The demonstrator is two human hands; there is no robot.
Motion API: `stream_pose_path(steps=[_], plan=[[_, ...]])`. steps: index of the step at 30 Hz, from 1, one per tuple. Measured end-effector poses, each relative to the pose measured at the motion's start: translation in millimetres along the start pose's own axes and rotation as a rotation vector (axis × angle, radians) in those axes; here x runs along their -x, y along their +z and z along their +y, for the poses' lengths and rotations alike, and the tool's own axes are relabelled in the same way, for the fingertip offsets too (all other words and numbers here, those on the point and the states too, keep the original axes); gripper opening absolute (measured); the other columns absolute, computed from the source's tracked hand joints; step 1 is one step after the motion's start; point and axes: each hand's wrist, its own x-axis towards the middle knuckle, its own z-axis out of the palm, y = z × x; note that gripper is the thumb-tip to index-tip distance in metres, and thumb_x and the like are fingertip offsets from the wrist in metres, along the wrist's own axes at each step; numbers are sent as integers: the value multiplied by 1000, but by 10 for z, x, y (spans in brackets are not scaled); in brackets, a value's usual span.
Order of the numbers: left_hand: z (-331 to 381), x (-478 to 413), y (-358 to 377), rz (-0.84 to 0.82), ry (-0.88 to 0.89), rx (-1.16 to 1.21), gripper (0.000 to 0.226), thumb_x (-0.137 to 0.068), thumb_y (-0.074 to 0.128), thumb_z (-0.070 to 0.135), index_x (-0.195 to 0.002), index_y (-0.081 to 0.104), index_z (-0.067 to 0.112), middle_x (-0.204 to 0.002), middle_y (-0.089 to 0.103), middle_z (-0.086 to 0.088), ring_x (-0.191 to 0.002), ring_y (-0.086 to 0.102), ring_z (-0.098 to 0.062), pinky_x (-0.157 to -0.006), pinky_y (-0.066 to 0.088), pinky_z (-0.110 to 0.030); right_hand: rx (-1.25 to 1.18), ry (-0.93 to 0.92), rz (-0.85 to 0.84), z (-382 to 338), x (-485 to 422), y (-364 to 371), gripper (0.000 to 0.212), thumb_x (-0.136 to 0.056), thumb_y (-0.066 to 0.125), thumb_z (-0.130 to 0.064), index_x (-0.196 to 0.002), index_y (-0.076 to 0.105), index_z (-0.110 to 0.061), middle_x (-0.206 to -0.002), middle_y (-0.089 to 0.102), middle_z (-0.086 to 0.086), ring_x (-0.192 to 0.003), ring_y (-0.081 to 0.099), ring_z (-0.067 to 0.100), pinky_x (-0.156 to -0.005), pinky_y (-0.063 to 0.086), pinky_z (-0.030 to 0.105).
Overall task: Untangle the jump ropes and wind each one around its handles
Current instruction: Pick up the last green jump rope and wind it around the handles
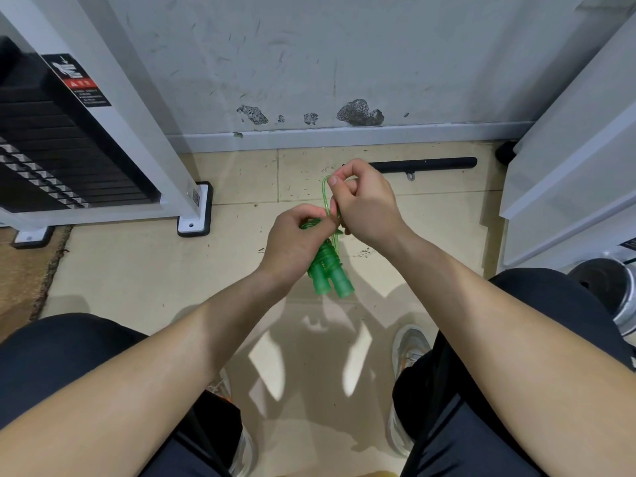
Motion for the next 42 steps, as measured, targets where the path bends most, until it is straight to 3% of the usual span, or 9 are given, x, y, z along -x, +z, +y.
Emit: stream_pose_path(steps=[2,6,14,18,21,28,34,37,42], plan=[[-17,10,-8,-45,11,-37,8,-85,72,22,-84,73,14,-84,70,-3,-77,62,-10,-77,48,-27,16,-15,7,-9,7,-24,9,-99,55,-20,-91,56,-17,-59,64,-5,-50,51,4,-52,40,19],[-66,1,-28,-72,21,-94,7,-80,76,27,-82,75,20,-82,70,7,-83,66,-12,-85,52,-35,-11,-20,33,0,-14,-79,11,-98,55,-20,-88,56,-20,-61,66,-5,-50,49,2,-60,38,25],[-74,-16,-60,-161,99,-265,12,-80,77,13,-78,69,22,-62,61,19,-55,55,-2,-68,47,-24,-59,-42,-58,-30,60,-52,11,-99,55,-17,-88,55,-19,-65,67,2,-50,53,12,-60,55,40],[-47,-96,-144,-156,142,-254,17,-78,80,10,-74,66,20,-63,58,6,-59,50,-11,-67,45,-27,-44,-86,-77,-67,63,-65,11,-99,56,-19,-88,55,-22,-67,67,0,-55,55,9,-59,49,32],[11,-138,-203,-116,132,-162,14,-83,79,13,-81,66,7,-64,59,3,-59,51,-8,-65,44,-22,-15,-108,-105,-85,95,-74,9,-98,58,-21,-89,57,-23,-70,68,1,-56,57,9,-57,45,27],[110,-164,-290,-52,205,-112,14,-84,79,21,-75,74,31,-67,71,1,-66,64,-9,-72,48,-26,-121,-84,-57,-120,119,-119,8,-96,65,-18,-89,63,-23,-76,66,6,-61,56,15,-57,48,30],[176,-107,-290,4,227,-34,9,-78,81,27,-79,75,21,-69,73,-9,-69,67,-19,-77,53,-35,-270,26,-90,-126,181,-171,23,-92,69,-6,-114,65,-11,-86,69,0,-71,64,7,-65,54,24],[228,-86,-287,27,222,-5,7,-84,79,13,-81,73,13,-59,64,0,-60,57,-10,-70,49,-25,-210,55,-118,-92,218,-191,21,-94,66,-7,-114,66,-11,-92,71,3,-69,63,3,-65,50,18],[293,-36,-339,40,237,19,9,-84,78,8,-80,70,9,-58,67,11,-58,61,-5,-67,50,-16,-142,80,-197,-137,298,-248,20,-96,67,-22,-109,72,-8,-89,70,0,-67,59,0,-61,46,16]])
